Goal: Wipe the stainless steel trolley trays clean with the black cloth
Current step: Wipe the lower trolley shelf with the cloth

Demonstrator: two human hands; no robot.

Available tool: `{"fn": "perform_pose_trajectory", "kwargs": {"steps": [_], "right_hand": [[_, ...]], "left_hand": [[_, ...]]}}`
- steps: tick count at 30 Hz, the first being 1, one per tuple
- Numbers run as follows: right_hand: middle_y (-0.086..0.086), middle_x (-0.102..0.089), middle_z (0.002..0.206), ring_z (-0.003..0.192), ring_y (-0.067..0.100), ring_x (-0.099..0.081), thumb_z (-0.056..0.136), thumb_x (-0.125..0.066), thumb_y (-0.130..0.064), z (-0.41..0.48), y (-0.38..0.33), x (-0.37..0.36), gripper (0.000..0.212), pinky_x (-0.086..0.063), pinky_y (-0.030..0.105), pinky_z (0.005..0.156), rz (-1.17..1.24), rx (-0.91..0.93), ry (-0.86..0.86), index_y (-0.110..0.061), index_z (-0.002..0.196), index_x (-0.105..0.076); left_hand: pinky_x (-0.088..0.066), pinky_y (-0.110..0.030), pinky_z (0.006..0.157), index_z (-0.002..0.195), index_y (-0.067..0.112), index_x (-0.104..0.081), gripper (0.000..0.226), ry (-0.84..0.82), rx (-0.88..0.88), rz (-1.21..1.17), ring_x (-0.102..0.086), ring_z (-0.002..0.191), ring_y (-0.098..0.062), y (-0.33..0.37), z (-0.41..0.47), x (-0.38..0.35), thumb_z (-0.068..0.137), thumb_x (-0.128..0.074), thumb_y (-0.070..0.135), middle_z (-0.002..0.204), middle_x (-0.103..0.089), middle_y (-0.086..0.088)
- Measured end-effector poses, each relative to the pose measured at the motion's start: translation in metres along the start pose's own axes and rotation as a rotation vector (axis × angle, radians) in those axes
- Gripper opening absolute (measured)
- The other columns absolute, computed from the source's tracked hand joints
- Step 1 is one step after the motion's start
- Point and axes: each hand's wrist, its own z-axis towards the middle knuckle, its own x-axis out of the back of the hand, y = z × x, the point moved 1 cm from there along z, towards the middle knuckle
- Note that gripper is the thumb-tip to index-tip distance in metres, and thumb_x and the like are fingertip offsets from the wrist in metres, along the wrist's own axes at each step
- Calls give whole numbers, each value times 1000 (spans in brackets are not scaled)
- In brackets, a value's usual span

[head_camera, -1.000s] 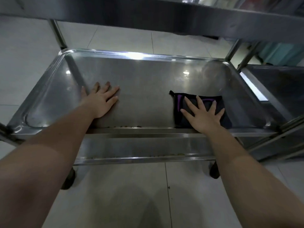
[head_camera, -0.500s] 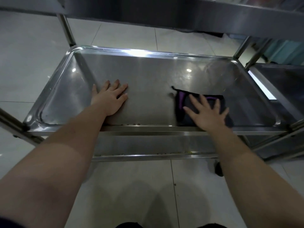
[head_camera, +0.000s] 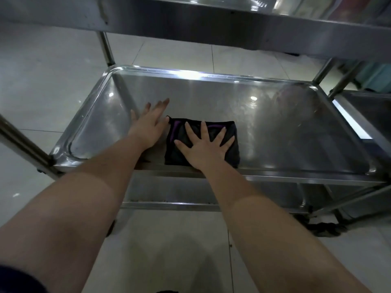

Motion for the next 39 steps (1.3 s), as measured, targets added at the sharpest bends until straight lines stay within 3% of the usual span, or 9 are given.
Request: {"fn": "perform_pose_trajectory", "kwargs": {"steps": [2,4,7,11,16,20,24,31,39], "right_hand": [[-8,9,164,145,45,15,87,-13,-81,-1,16,12,69,12,65,113,98,71,-10,-57,148,7],[-2,-5,165,149,39,-4,96,-19,-67,-3,41,27,61,-7,55,120,155,114,140,-50,152,1],[2,-20,163,148,35,-16,105,-26,-43,-5,83,35,53,-20,46,119,244,27,287,-34,156,-14],[-1,-18,163,149,35,-11,105,-20,-45,-8,99,19,54,-9,46,120,255,-31,212,-36,156,-5],[-10,-3,164,149,36,2,93,-1,-64,2,99,7,58,4,53,118,67,-20,128,-52,148,13],[-11,12,163,147,39,14,78,5,-82,9,98,0,70,13,60,113,-88,-18,77,-58,143,18],[-11,14,163,148,38,14,83,-1,-81,14,99,4,66,11,62,114,-113,-25,63,-59,143,16],[-11,12,163,147,38,16,90,-6,-76,11,95,6,61,12,63,113,-99,-31,40,-58,146,8],[-9,11,164,147,40,15,91,-12,-76,2,88,15,63,12,65,113,-69,-56,0,-55,149,1]], "left_hand": [[10,-49,119,154,38,-18,53,93,-53,-23,-4,151,-22,18,-1,6,105,-36,36,162,-19,4],[4,-47,119,153,27,-30,52,135,-132,-49,-9,150,-29,54,-3,5,102,-44,28,161,-24,-4],[-3,-46,118,151,21,-35,53,-22,-198,-44,-14,149,-29,118,-20,-24,100,-46,20,160,-25,-10],[19,-71,105,155,40,-13,56,-182,-81,256,5,151,-22,137,-40,-69,101,-19,55,164,0,8],[25,-77,93,147,57,5,84,-195,73,353,16,149,-30,100,5,-62,71,1,93,163,12,13],[20,-80,90,146,59,7,89,-228,127,365,19,148,-33,79,52,-52,67,-7,97,162,16,12],[15,-82,95,147,58,7,85,-295,144,377,18,148,-32,77,71,-41,72,-12,94,163,16,11],[17,-79,95,139,66,17,80,-259,67,389,16,149,-31,61,-11,-36,68,-5,96,162,15,13],[18,-77,96,137,68,14,95,-285,194,334,20,148,-25,27,-59,-7,50,-1,103,159,21,21]]}}
